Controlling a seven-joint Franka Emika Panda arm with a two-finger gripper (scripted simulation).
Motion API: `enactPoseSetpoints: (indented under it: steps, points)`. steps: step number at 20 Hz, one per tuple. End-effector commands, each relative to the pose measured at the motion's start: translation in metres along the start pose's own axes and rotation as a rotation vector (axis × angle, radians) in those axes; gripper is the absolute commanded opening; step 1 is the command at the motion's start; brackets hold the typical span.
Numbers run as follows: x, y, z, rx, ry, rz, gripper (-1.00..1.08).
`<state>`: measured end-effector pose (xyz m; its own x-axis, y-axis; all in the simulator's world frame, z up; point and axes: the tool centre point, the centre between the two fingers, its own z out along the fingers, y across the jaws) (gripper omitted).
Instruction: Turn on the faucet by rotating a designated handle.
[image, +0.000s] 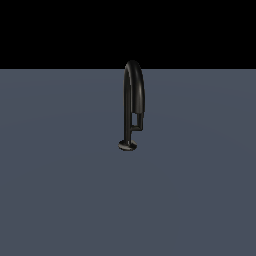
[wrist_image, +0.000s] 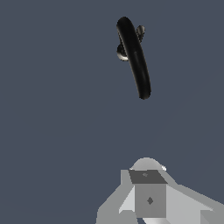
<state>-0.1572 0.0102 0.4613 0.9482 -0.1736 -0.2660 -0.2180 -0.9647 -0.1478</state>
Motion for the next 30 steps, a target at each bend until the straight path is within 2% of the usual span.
enactPoseSetpoints:
  steps: [1,16,30]
  points:
    - [0.015,-0.001,0.002,0.031,-0.037,0.032,-1.0]
    - [0.105,0.0,0.023,0.225,-0.266,0.227,-1.0]
    - [0.187,0.012,0.064,0.424,-0.498,0.422,-1.0]
